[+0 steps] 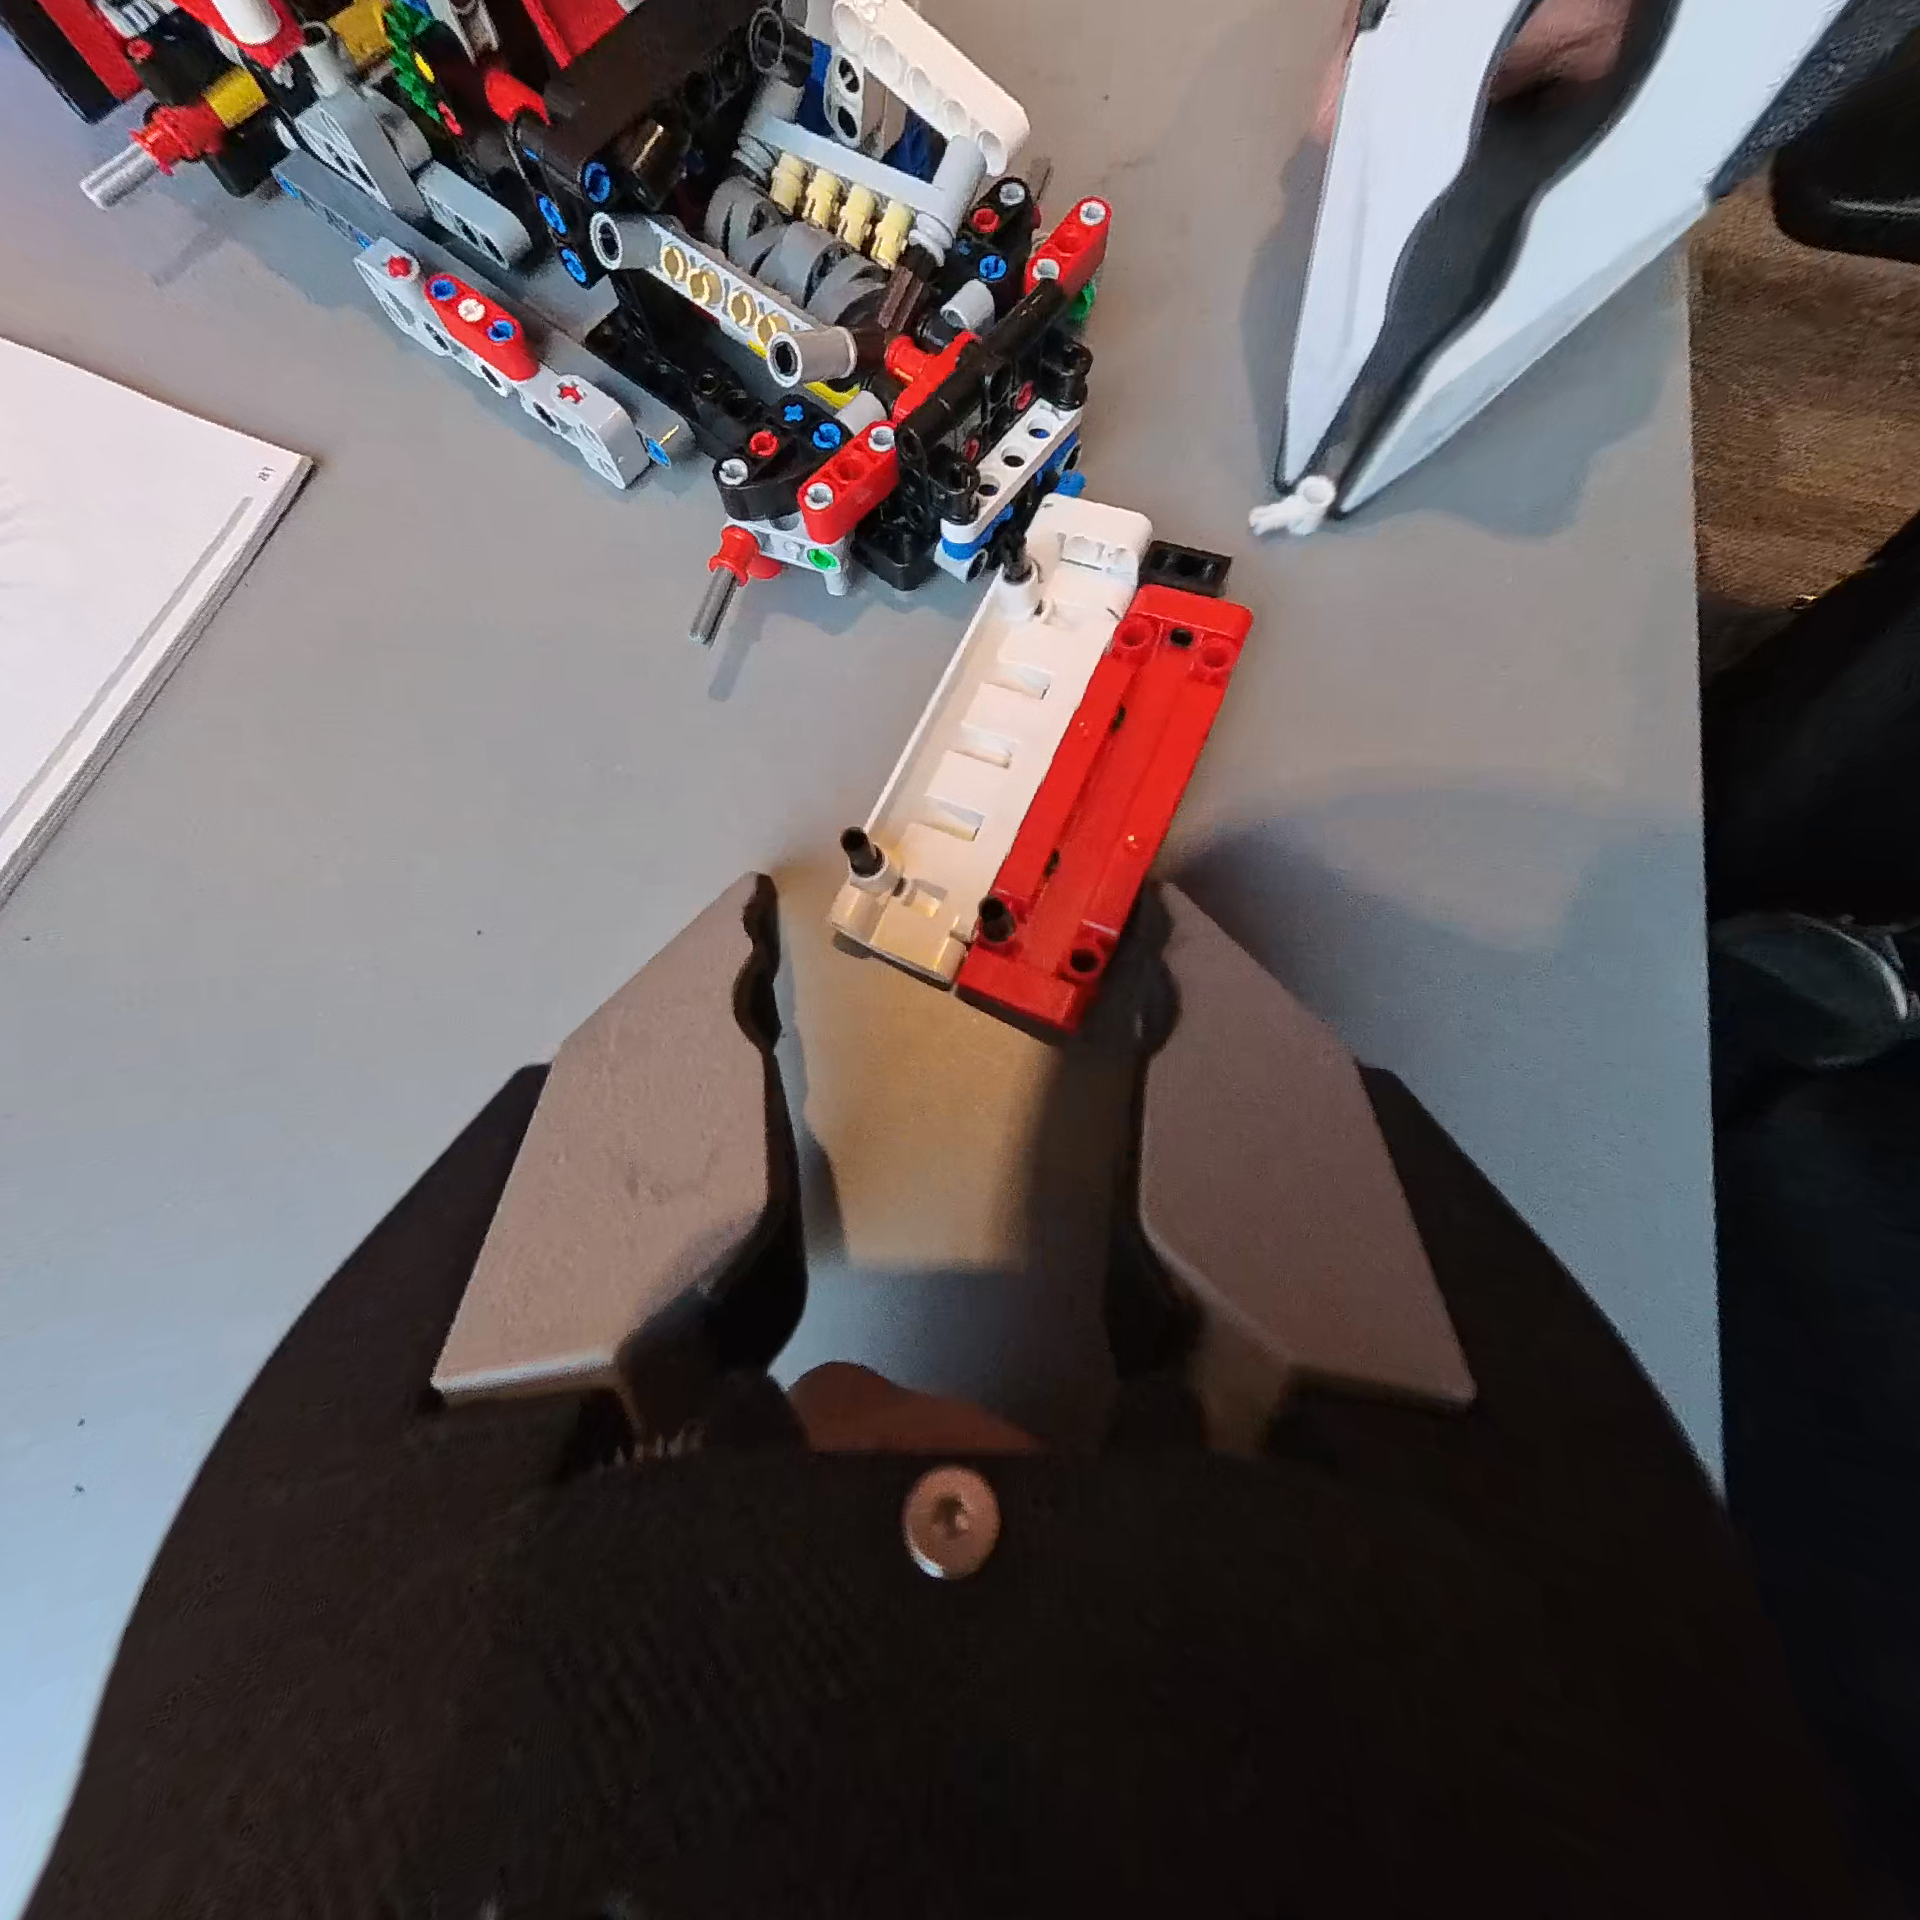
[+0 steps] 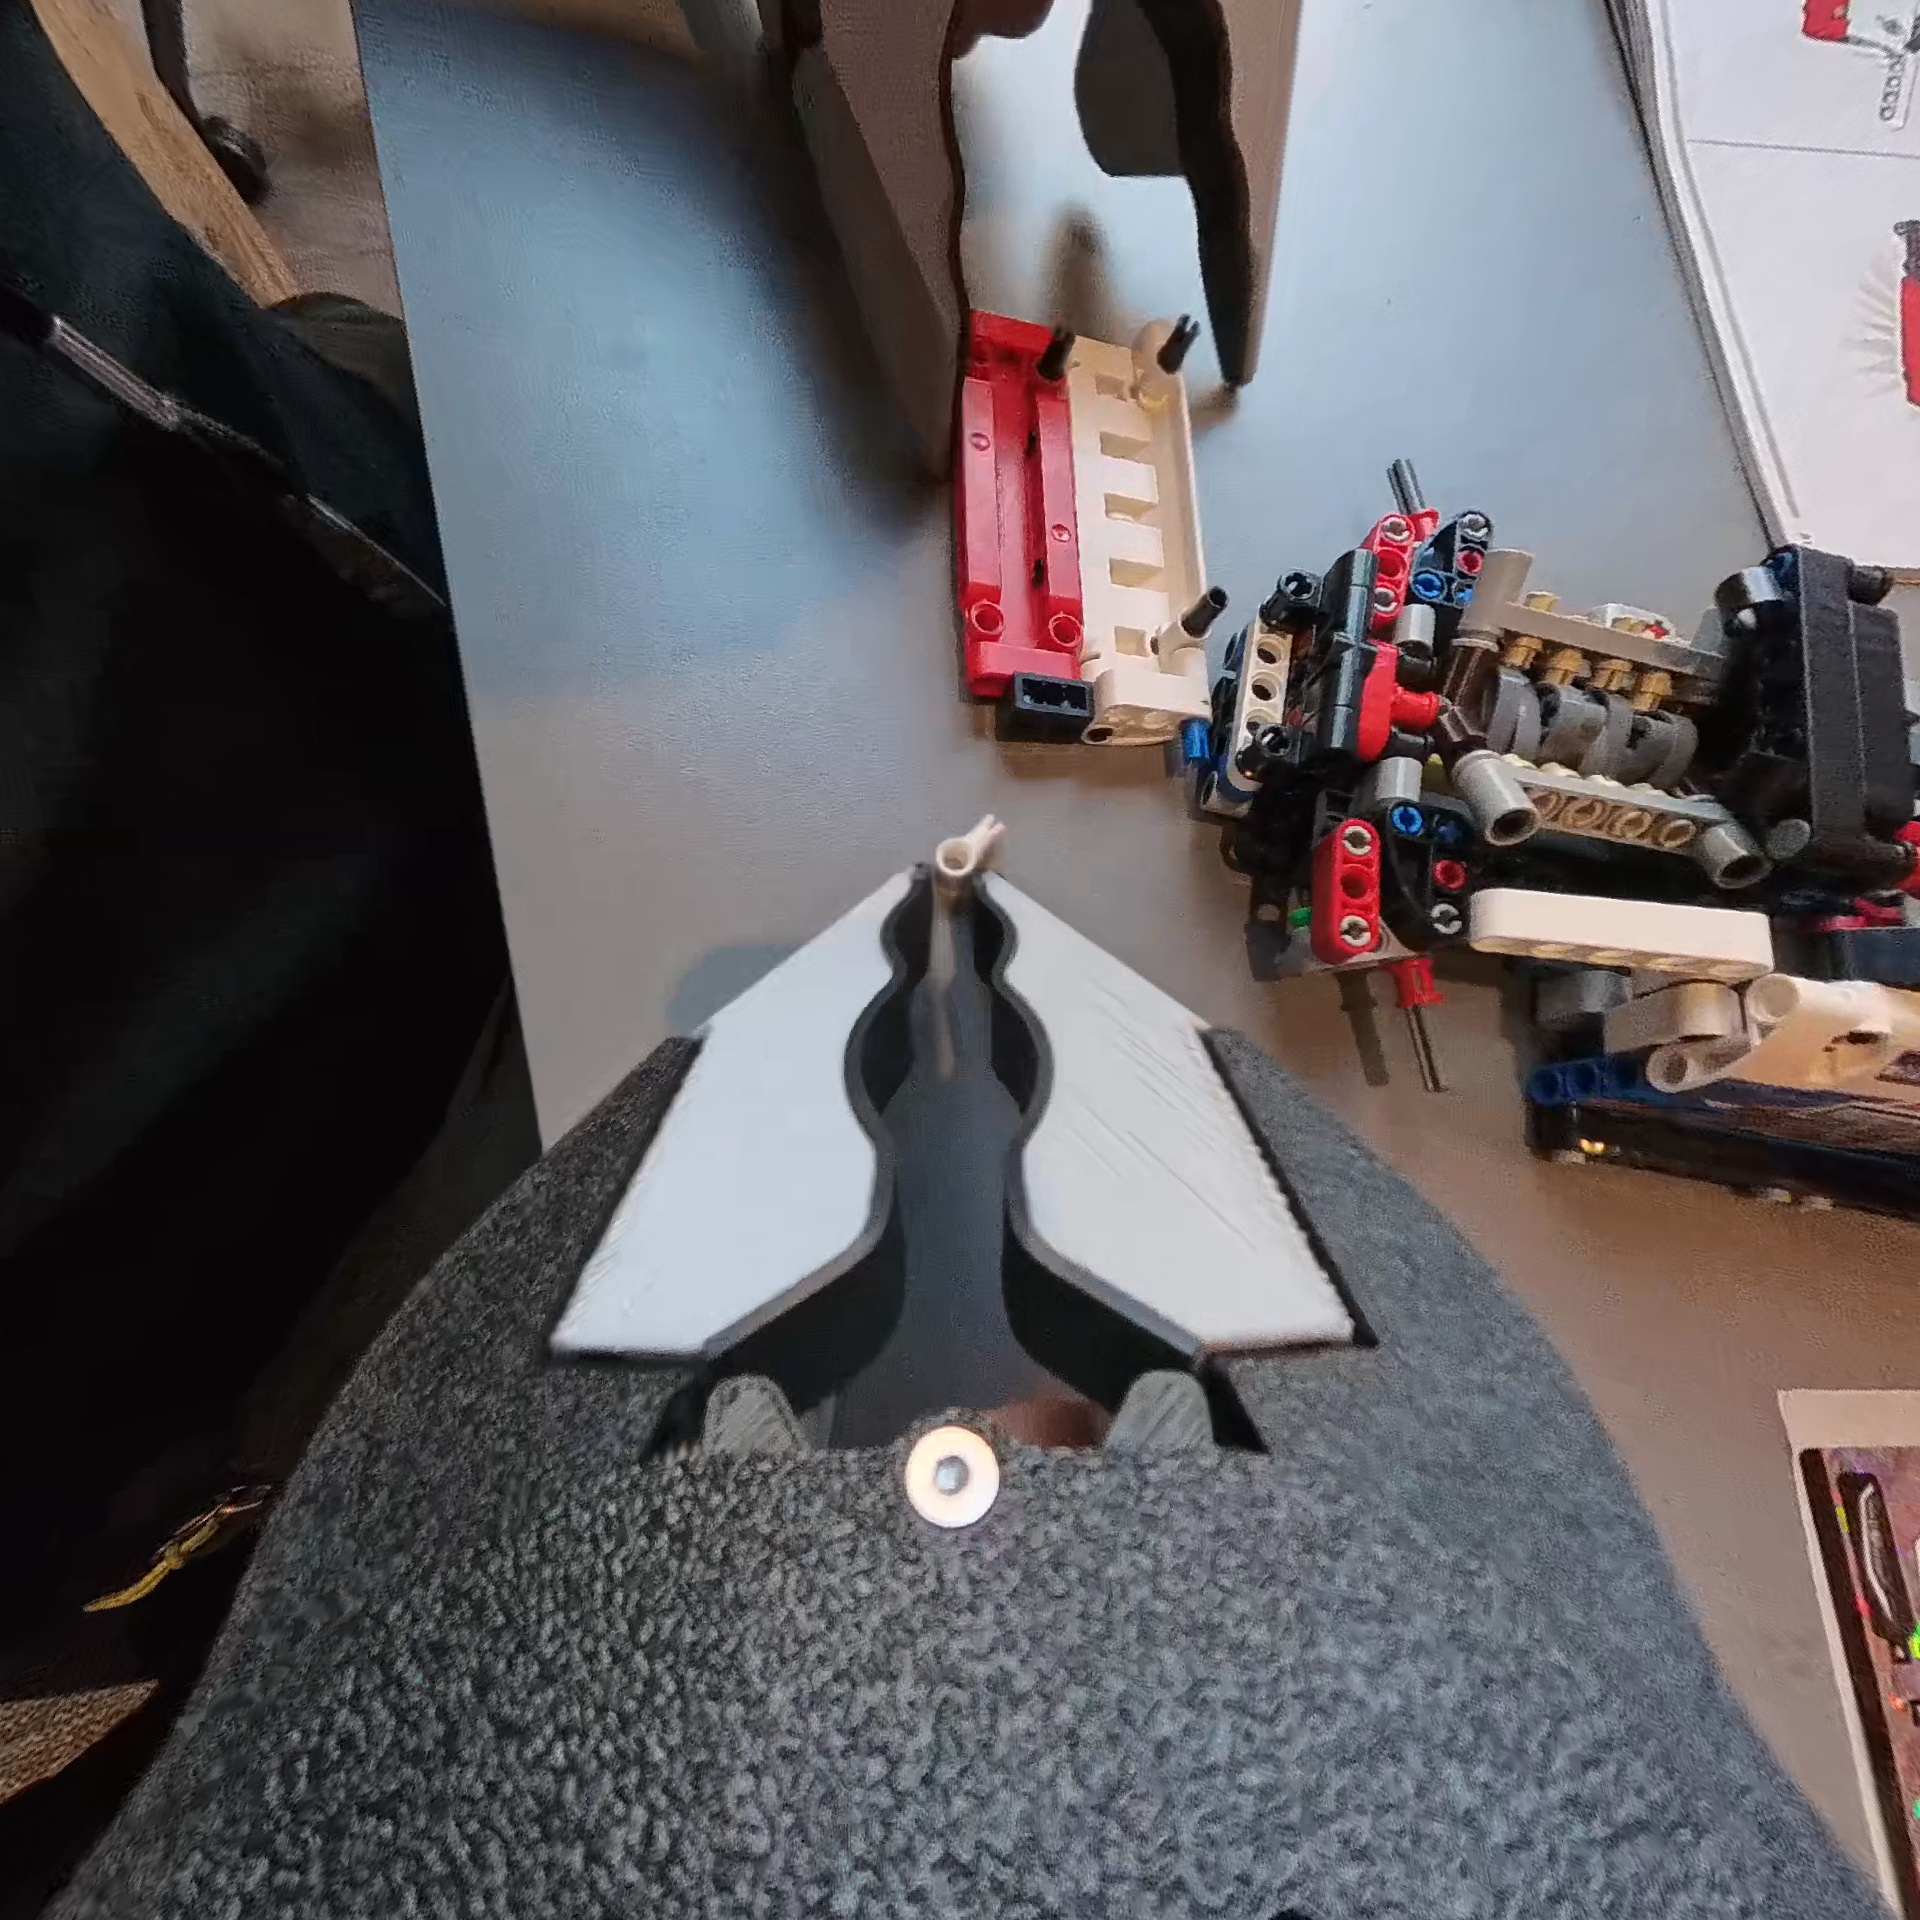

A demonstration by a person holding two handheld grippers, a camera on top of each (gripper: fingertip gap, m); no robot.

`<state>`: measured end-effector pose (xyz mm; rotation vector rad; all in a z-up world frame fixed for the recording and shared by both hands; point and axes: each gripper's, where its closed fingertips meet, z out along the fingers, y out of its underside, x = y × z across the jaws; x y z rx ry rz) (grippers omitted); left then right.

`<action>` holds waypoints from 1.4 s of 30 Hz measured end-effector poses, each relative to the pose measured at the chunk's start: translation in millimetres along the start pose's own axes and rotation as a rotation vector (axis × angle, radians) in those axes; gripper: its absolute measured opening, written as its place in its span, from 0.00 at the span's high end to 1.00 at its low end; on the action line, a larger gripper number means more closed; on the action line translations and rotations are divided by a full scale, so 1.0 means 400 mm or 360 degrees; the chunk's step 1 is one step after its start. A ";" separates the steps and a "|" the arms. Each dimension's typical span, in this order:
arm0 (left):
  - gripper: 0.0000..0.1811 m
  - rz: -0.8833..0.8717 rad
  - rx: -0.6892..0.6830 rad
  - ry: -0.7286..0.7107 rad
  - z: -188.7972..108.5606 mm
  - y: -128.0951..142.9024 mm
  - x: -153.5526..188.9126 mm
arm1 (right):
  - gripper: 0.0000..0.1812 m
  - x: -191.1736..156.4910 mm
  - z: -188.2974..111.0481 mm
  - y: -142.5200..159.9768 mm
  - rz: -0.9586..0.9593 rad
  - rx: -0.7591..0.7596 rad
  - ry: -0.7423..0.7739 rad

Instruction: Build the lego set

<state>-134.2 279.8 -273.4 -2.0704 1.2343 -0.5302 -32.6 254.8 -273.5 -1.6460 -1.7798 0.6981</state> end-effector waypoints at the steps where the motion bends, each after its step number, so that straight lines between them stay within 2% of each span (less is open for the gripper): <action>1: 0.65 -0.0010 0.0002 -0.0010 -0.003 0.003 0.001 | 0.96 0.003 0.000 0.000 0.0005 -0.0001 0.0009; 4: 0.67 -0.0044 0.0004 -0.0043 -0.017 0.015 0.005 | 1.00 0.013 0.002 0.001 -0.0004 -0.0005 0.0045; 11: 0.66 -0.0096 0.0002 -0.0102 -0.056 0.052 0.000 | 0.99 0.032 0.000 0.001 -0.0006 0.0001 0.0096; 25: 0.68 -0.0178 0.0080 -0.0313 -0.127 0.094 -0.022 | 0.91 0.032 -0.015 -0.017 0.0076 0.0105 0.0036; 42: 0.67 -0.0251 0.0044 -0.0259 -0.133 0.116 -0.036 | 0.91 0.057 -0.019 -0.023 0.0150 0.0135 0.0105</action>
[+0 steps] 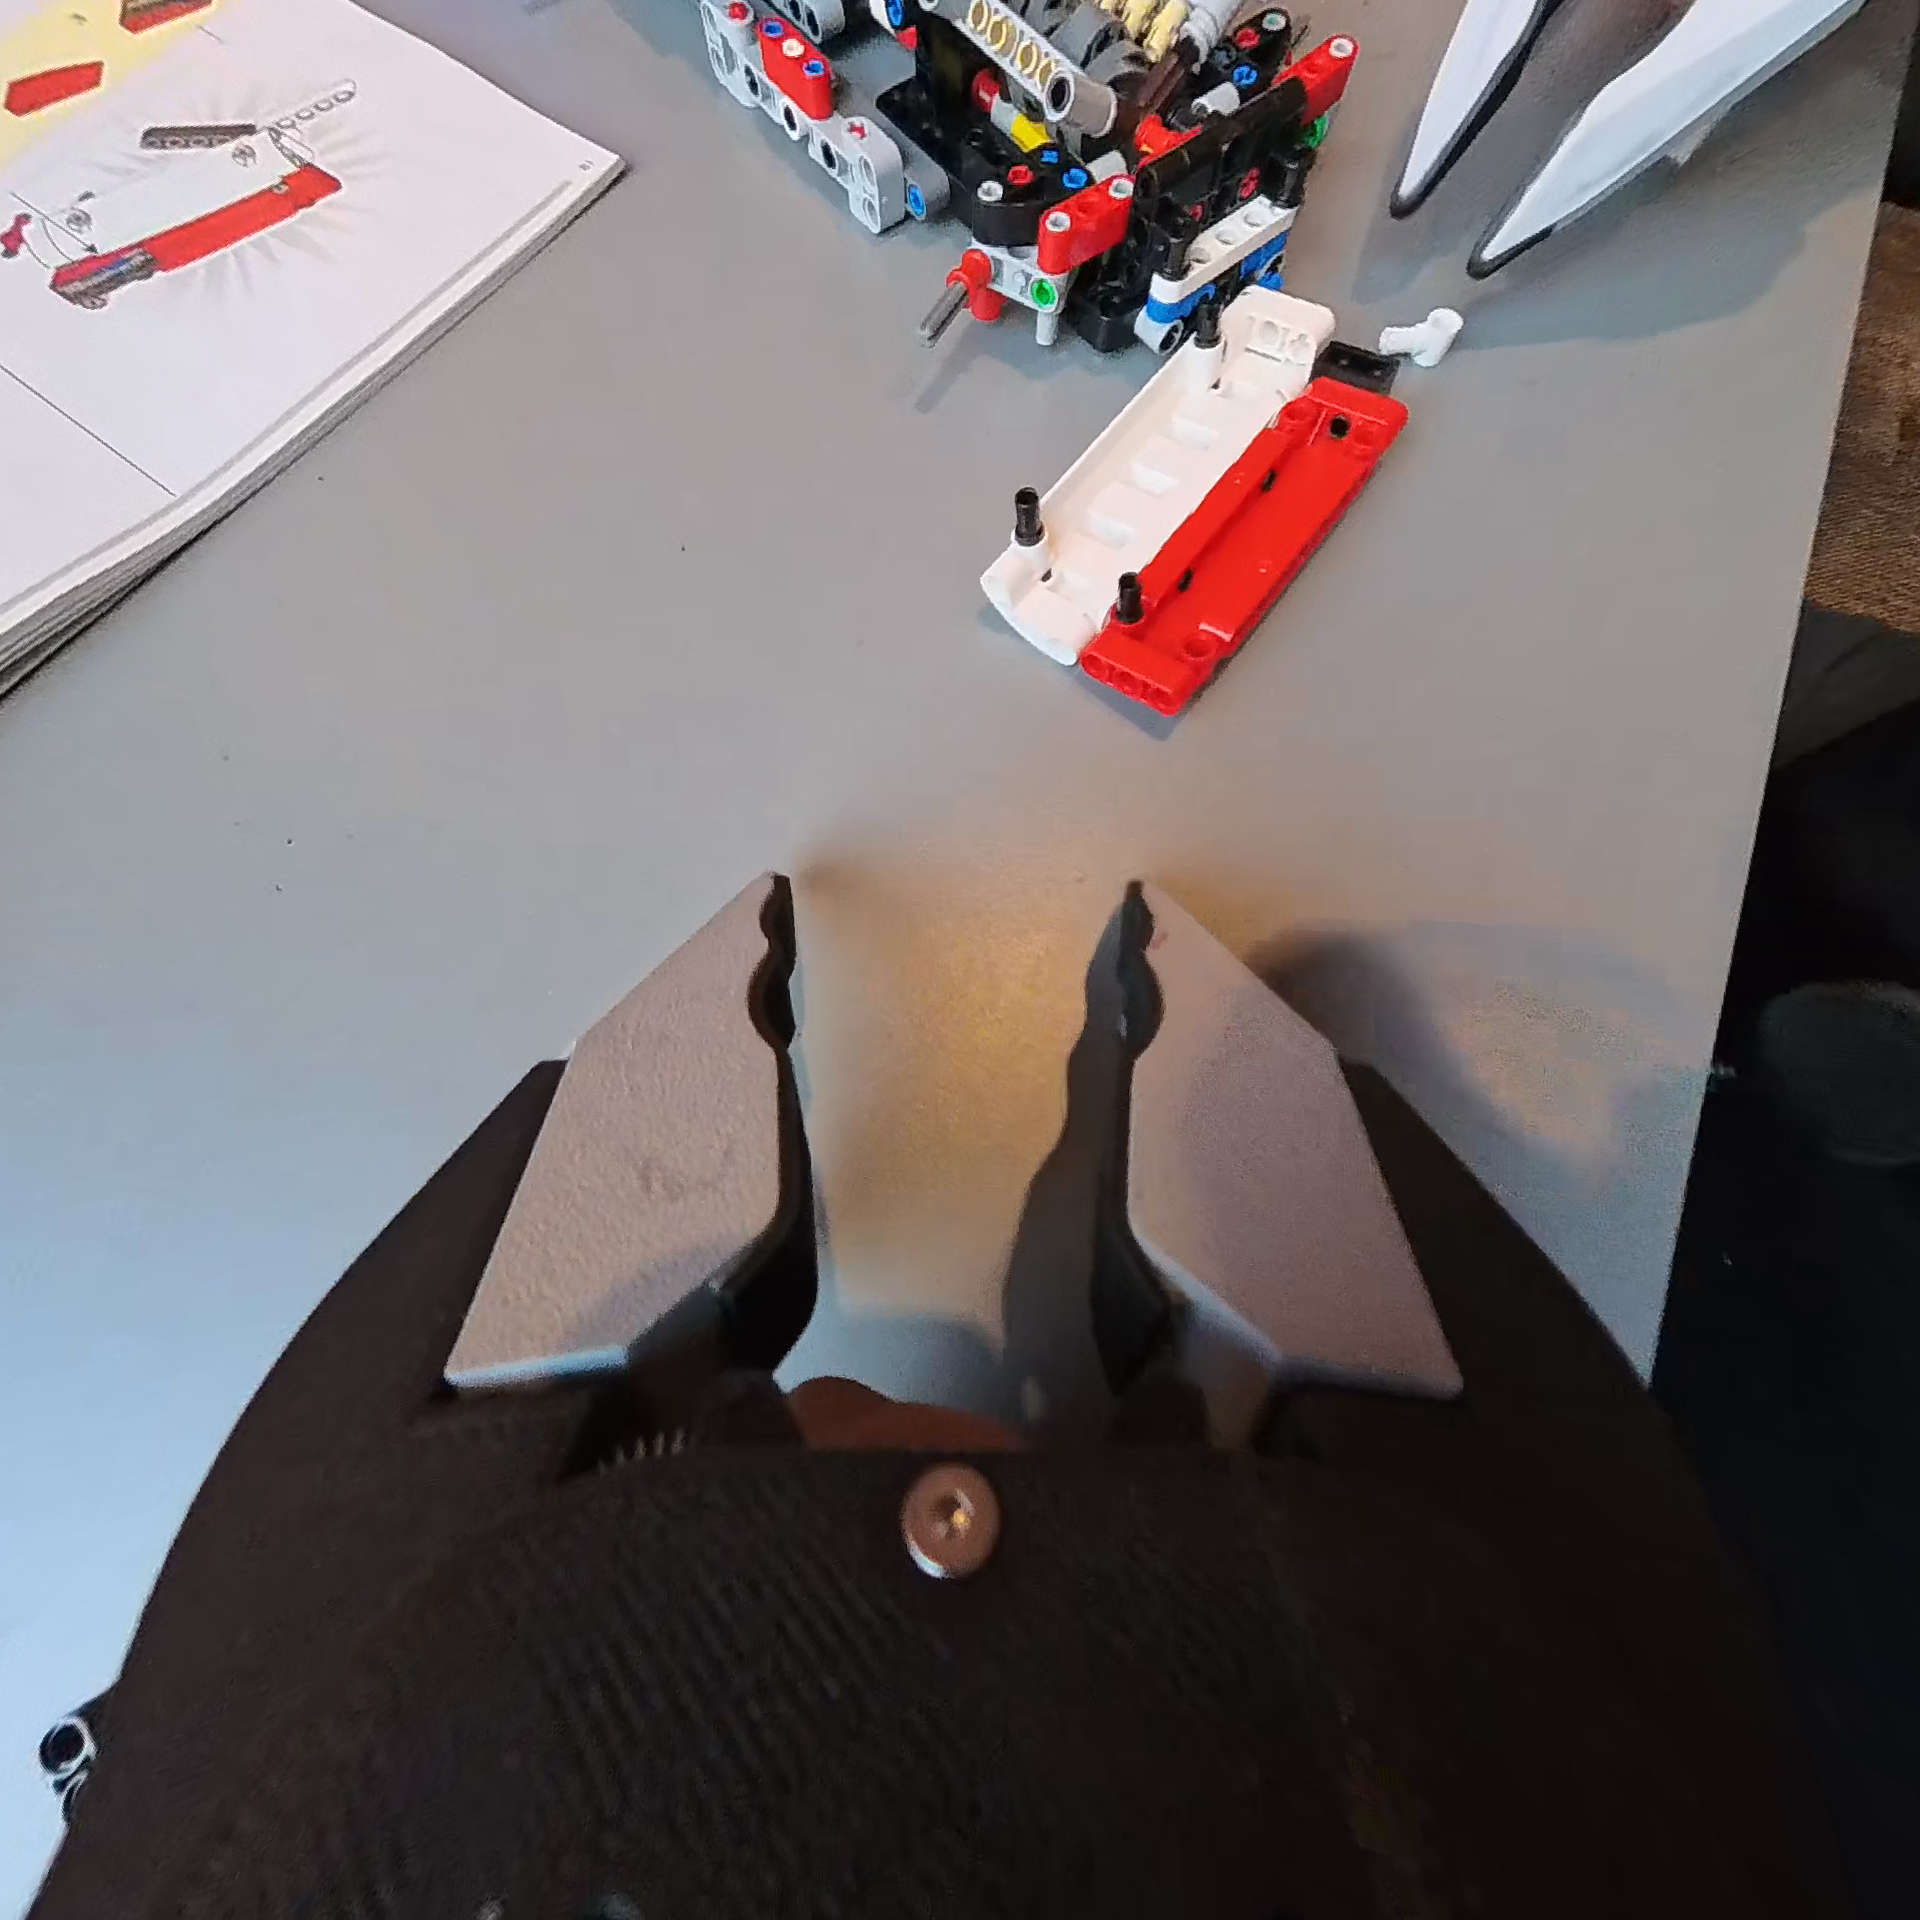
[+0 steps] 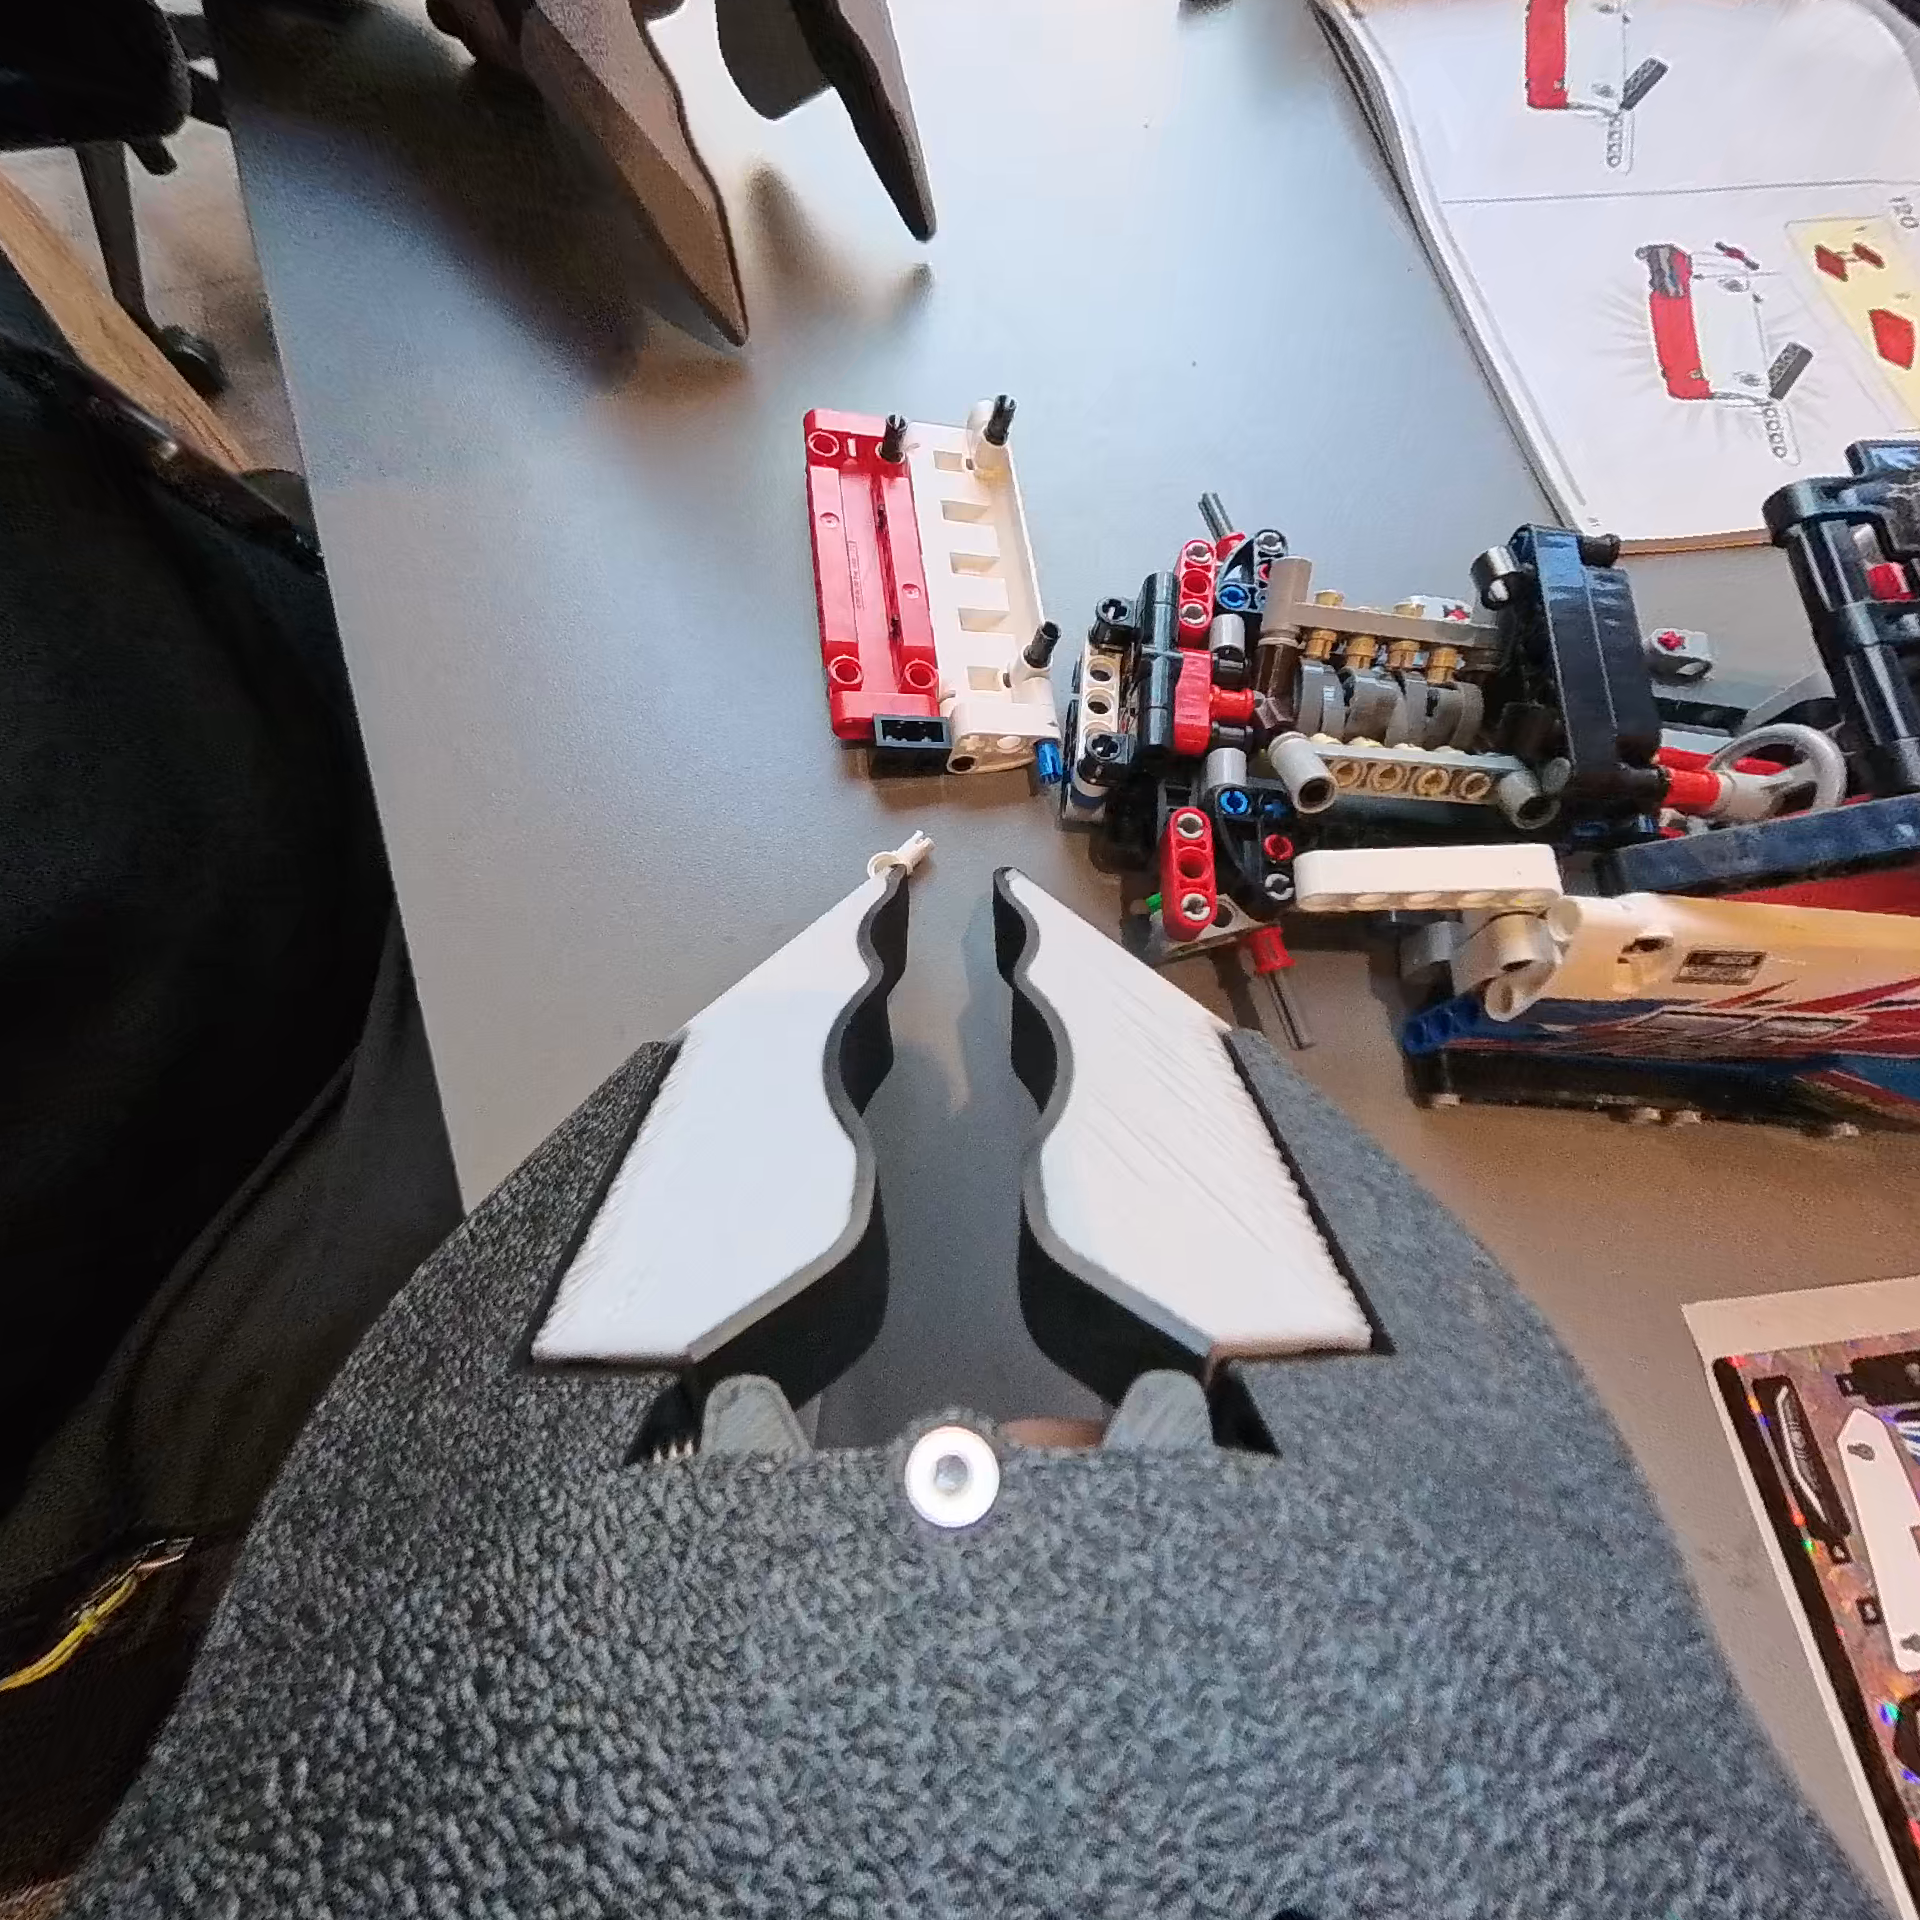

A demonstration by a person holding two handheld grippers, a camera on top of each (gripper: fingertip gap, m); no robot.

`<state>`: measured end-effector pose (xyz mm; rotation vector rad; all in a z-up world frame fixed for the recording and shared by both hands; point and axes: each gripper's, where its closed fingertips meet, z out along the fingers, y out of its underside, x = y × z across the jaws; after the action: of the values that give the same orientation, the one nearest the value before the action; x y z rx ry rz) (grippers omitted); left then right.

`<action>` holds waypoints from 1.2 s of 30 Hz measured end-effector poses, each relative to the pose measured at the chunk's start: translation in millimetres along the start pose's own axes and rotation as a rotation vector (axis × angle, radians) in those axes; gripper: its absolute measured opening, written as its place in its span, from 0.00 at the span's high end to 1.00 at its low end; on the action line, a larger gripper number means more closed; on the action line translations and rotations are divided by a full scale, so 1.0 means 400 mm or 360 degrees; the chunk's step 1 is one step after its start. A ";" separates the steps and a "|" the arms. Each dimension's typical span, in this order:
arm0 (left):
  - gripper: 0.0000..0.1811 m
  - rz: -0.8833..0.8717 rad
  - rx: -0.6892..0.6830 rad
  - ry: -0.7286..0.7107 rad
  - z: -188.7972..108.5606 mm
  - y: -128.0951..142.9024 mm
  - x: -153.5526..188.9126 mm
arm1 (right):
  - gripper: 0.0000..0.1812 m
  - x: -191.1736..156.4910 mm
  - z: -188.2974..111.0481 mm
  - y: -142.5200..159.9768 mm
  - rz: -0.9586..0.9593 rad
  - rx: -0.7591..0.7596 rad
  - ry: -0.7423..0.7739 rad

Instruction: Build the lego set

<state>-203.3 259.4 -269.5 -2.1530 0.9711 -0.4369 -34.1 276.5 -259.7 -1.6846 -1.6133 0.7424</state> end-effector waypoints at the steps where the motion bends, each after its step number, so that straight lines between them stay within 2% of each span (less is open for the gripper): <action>1: 0.66 0.0003 -0.0003 0.0011 0.001 0.000 0.002 | 0.91 0.000 -0.002 -0.002 -0.0001 0.0010 0.0003; 5: 0.62 0.0031 0.0019 0.0046 0.008 -0.014 0.009 | 0.89 -0.001 -0.012 -0.011 -0.0026 0.0062 0.0031; 8: 0.60 0.0084 0.0081 0.0069 0.023 -0.051 0.015 | 0.89 -0.016 -0.014 -0.007 -0.0067 0.0051 0.0015; 15: 0.54 0.0294 0.0018 0.0224 0.095 -0.131 0.051 | 0.88 -0.030 0.010 0.005 -0.0001 -0.0062 0.0034; 19: 0.54 0.0369 -0.0101 0.0332 0.144 -0.124 0.072 | 0.85 -0.038 0.016 -0.008 0.0097 -0.0045 0.0134; 22: 0.59 0.0366 -0.0094 0.0387 0.159 -0.131 0.093 | 0.85 -0.015 0.012 -0.005 0.0169 -0.0060 0.0304; 24: 0.64 0.0375 -0.0083 0.0392 0.162 -0.135 0.103 | 0.90 -0.005 0.012 0.001 0.0162 -0.0088 0.0381; 29: 0.67 0.0336 -0.0054 0.0369 0.158 -0.132 0.118 | 1.00 -0.014 0.016 0.006 0.0125 -0.0116 0.0379; 36: 0.67 0.0325 -0.0042 0.0369 0.131 -0.108 0.143 | 0.94 -0.024 0.001 0.005 0.0190 -0.0072 0.0328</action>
<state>-114.4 261.1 -272.9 -2.0310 1.3175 -0.5842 -33.9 266.8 -262.0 -1.8384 -1.4072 0.5719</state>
